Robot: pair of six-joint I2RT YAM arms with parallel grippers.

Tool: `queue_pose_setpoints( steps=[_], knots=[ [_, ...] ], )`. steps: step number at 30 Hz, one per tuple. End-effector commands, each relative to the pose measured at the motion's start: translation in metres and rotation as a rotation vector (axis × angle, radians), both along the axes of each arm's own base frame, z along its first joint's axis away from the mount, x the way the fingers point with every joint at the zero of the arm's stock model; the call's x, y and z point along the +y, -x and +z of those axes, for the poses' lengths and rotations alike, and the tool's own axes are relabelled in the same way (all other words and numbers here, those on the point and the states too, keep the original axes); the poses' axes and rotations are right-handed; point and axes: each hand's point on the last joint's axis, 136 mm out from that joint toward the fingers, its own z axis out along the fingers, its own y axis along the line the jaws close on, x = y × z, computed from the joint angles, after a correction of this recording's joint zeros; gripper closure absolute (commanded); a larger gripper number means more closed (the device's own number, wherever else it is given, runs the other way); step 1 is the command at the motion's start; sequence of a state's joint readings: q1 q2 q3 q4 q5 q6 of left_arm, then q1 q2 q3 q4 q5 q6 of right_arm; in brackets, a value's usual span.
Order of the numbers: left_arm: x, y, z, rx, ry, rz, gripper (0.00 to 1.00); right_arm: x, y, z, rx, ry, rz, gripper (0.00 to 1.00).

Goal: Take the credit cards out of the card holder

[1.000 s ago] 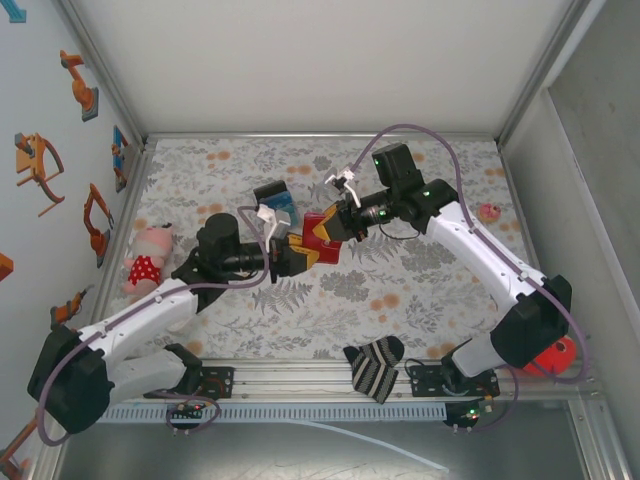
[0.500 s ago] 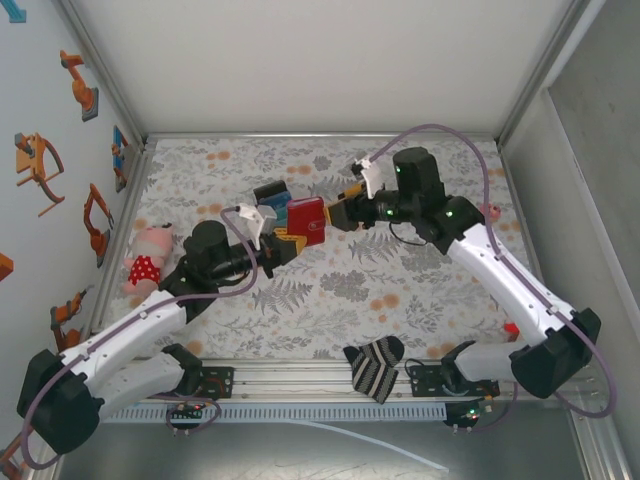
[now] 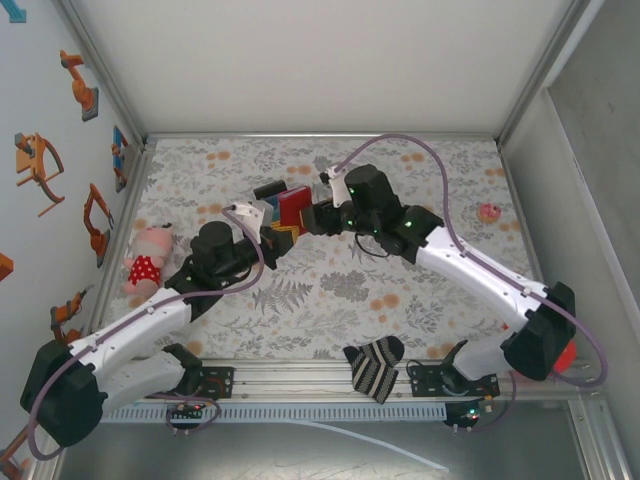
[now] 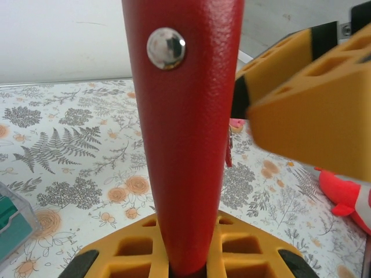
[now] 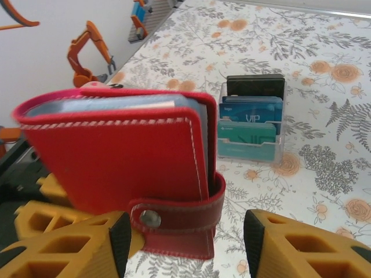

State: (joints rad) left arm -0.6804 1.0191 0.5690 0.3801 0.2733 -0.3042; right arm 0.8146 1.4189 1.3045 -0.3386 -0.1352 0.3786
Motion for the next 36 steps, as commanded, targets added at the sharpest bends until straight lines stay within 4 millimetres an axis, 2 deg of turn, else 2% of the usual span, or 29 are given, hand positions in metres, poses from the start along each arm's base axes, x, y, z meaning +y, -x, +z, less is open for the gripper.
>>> queue_pose_setpoints(
  steps=[1,6,10,20,27,29,30,34,36],
  knots=[
    [-0.002,-0.003,0.02,-0.043,0.062,0.01,1.0,0.011,-0.01,0.019,-0.039,-0.038,-0.026,0.46],
    [-0.003,-0.005,0.015,-0.03,0.056,0.011,1.0,0.026,-0.012,0.015,-0.024,-0.051,0.012,0.46],
    [-0.004,-0.004,0.017,-0.032,0.069,0.009,1.0,0.026,-0.02,0.006,-0.023,-0.022,-0.014,0.47],
    [0.01,-0.004,0.03,-0.073,0.131,0.074,1.0,0.003,-0.034,-0.011,-0.047,0.093,-0.124,0.74],
    [0.021,-0.006,0.029,-0.074,0.133,0.129,1.0,-0.015,-0.036,-0.006,-0.074,0.109,-0.172,0.76],
    [0.023,-0.007,0.028,-0.07,0.13,0.138,1.0,-0.019,-0.036,-0.005,-0.077,0.105,-0.175,0.74],
    [0.023,-0.007,0.027,-0.064,0.126,0.14,1.0,-0.019,-0.035,-0.003,-0.081,0.1,-0.164,0.71],
    [0.025,-0.009,0.026,-0.043,0.126,0.153,1.0,-0.012,-0.022,0.008,-0.111,0.058,-0.065,0.53],
    [0.026,-0.01,0.025,-0.034,0.131,0.153,1.0,-0.006,-0.011,0.017,-0.132,0.026,0.014,0.41]
  ],
)
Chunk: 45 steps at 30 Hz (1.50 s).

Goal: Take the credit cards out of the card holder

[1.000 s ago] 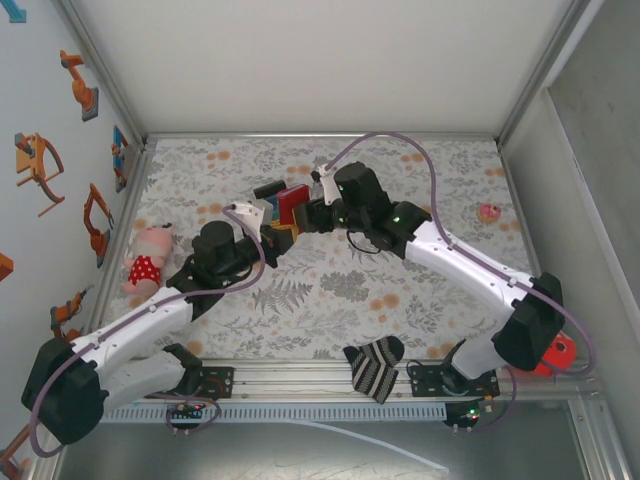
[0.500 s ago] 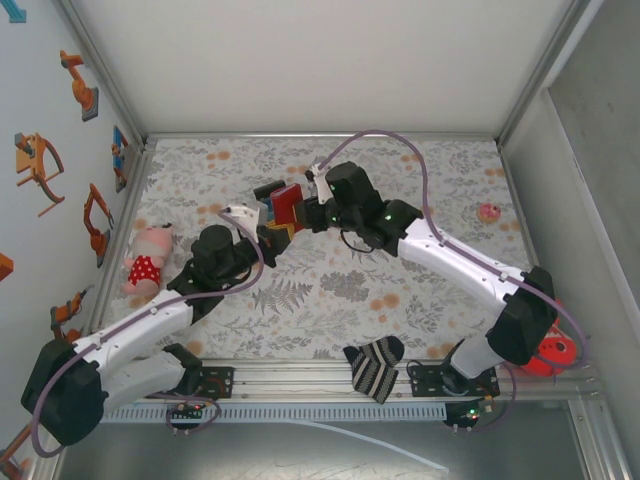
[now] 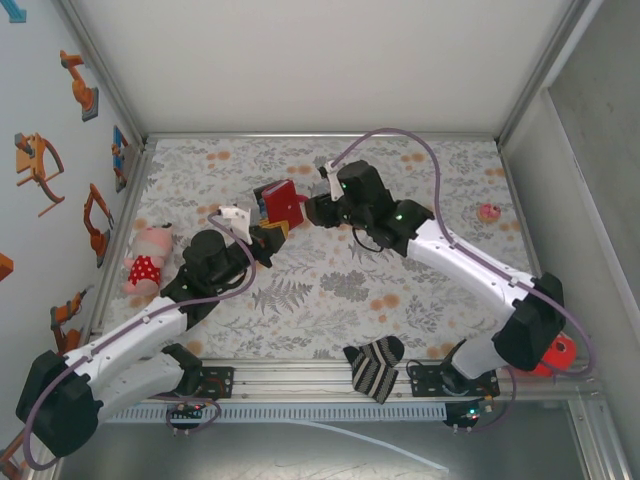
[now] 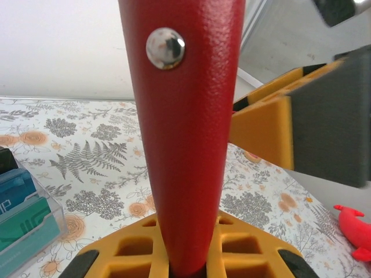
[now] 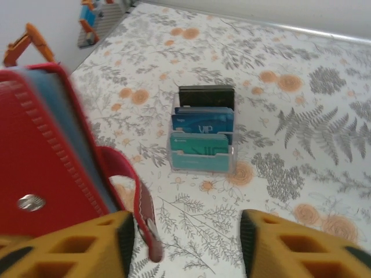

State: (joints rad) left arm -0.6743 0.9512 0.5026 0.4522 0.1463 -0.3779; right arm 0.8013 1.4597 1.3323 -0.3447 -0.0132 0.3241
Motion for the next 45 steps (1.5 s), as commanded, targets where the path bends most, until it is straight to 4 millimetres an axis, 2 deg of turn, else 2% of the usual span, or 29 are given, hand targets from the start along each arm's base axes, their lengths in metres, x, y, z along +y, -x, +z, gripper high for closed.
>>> queue_pose_setpoints(
  steps=[1,3,6,9,13,21,25,29,34,39,42,45],
  knots=[
    [0.002,0.0,0.018,-0.023,0.052,0.005,1.0,0.007,0.019,0.026,-0.064,-0.065,0.132,0.36],
    [0.001,0.002,0.018,-0.02,0.049,-0.011,1.0,0.006,0.025,0.033,-0.07,-0.096,0.176,0.26],
    [0.001,0.006,0.02,-0.014,0.032,-0.041,1.0,0.004,0.031,0.04,-0.045,-0.178,0.255,0.19],
    [0.001,0.014,0.024,-0.014,0.021,-0.073,1.0,0.004,0.034,0.046,-0.007,-0.266,0.337,0.17],
    [0.002,0.022,0.029,-0.02,0.026,-0.097,1.0,0.009,0.037,0.04,0.011,-0.269,0.406,0.18],
    [-0.002,0.039,0.035,-0.038,0.034,-0.193,1.0,0.016,0.04,0.031,0.051,-0.282,0.47,0.28],
    [-0.003,0.047,0.042,-0.055,0.047,-0.225,1.0,0.009,0.034,0.027,0.066,-0.309,0.462,0.45],
    [-0.004,0.051,0.044,-0.051,0.052,-0.246,1.0,0.005,0.035,0.03,0.079,-0.374,0.492,0.54],
    [-0.006,0.05,0.044,-0.04,0.064,-0.256,1.0,0.006,0.043,0.029,0.099,-0.398,0.554,0.58],
    [-0.005,0.05,0.042,-0.039,0.063,-0.25,1.0,0.002,0.046,0.034,0.088,-0.384,0.547,0.55],
    [-0.005,0.048,0.038,-0.029,0.051,-0.242,1.0,-0.002,0.051,0.044,0.068,-0.39,0.547,0.38],
    [-0.005,0.047,0.037,-0.03,0.052,-0.24,1.0,-0.003,0.055,0.046,0.059,-0.383,0.54,0.26]
  ],
)
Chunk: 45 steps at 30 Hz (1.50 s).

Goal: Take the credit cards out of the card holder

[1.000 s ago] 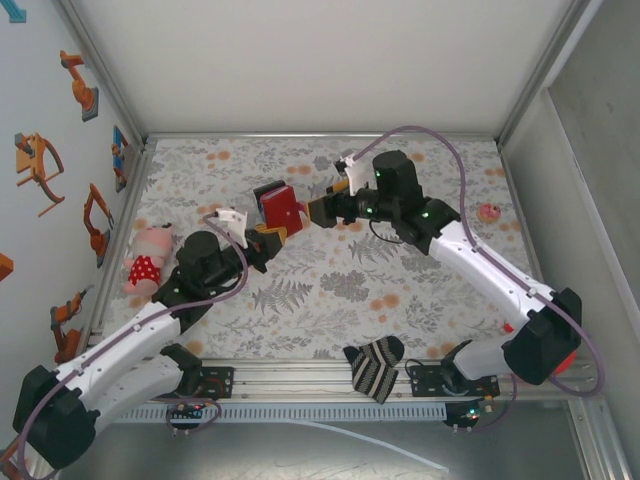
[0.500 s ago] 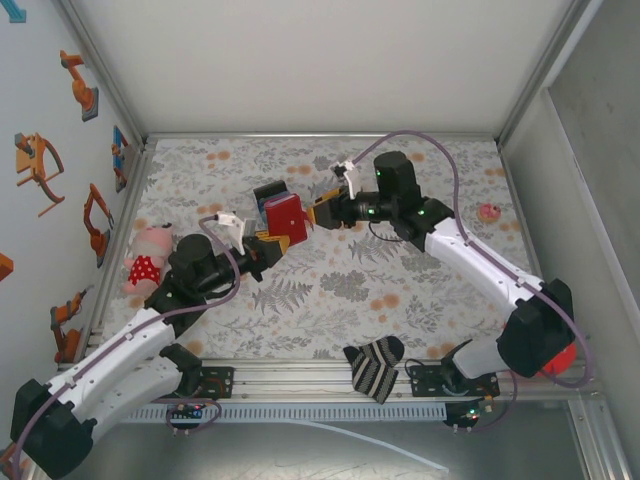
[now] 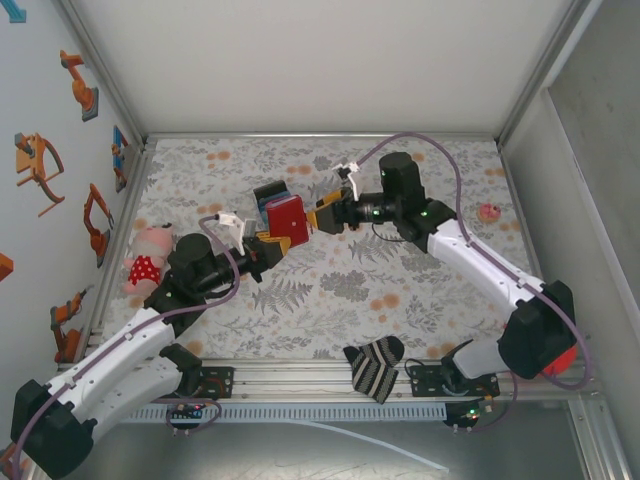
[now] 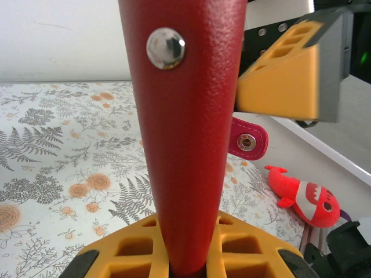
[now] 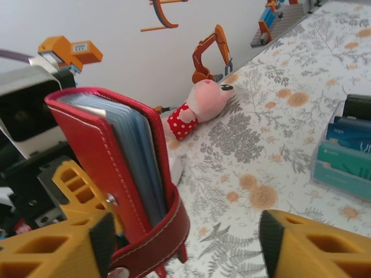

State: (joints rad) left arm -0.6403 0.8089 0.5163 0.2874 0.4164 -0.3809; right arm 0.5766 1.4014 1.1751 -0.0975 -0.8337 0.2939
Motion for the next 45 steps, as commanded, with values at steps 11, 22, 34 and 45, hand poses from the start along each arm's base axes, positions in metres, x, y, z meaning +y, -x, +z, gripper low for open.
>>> queue_pose_setpoints(
  steps=[11,22,34,45],
  knots=[
    [-0.002,0.0,0.03,-0.074,0.06,-0.017,1.0,0.014,0.012,-0.012,-0.021,0.084,-0.017,0.09],
    [0.002,0.013,0.037,-0.106,0.11,-0.044,1.0,0.007,0.011,0.004,-0.005,-0.037,0.008,0.45],
    [-0.002,0.028,0.044,-0.119,0.147,-0.123,1.0,0.0,0.023,0.02,-0.004,-0.129,0.077,0.53],
    [-0.011,0.035,0.051,-0.133,0.181,-0.204,1.0,0.006,0.04,0.029,-0.003,-0.174,0.179,0.53]
  ],
)
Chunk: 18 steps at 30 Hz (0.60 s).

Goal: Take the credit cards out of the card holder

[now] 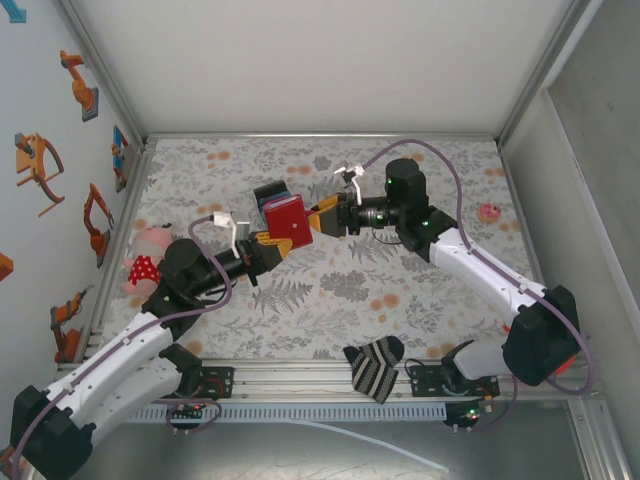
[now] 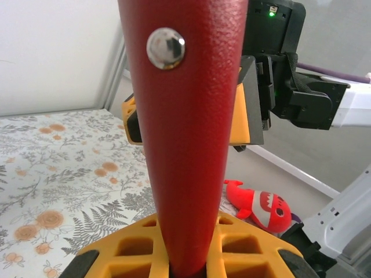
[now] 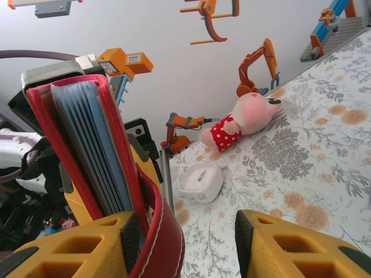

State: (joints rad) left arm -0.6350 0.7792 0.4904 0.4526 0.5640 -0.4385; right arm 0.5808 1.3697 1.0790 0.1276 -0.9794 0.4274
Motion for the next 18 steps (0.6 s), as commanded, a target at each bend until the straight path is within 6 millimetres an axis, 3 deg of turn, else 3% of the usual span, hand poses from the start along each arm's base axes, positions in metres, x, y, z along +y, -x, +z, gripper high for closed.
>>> queue_pose_setpoints(
  steps=[1,7,10,15,18],
  knots=[
    [-0.004,0.01,0.018,-0.051,0.054,-0.068,1.0,0.003,0.017,0.013,-0.028,-0.044,0.073,0.53],
    [-0.009,0.006,0.02,-0.046,0.068,-0.081,1.0,0.013,0.03,0.01,-0.018,-0.045,0.144,0.54],
    [-0.011,0.003,0.02,-0.04,0.071,-0.081,0.99,0.017,0.036,0.008,-0.012,-0.046,0.181,0.59],
    [-0.014,0.0,0.017,-0.031,0.07,-0.084,0.92,0.018,0.039,0.008,-0.012,-0.036,0.194,0.85],
    [-0.013,0.0,0.016,-0.028,0.068,-0.076,0.78,0.016,0.038,0.008,-0.027,-0.023,0.164,1.0]
  ],
)
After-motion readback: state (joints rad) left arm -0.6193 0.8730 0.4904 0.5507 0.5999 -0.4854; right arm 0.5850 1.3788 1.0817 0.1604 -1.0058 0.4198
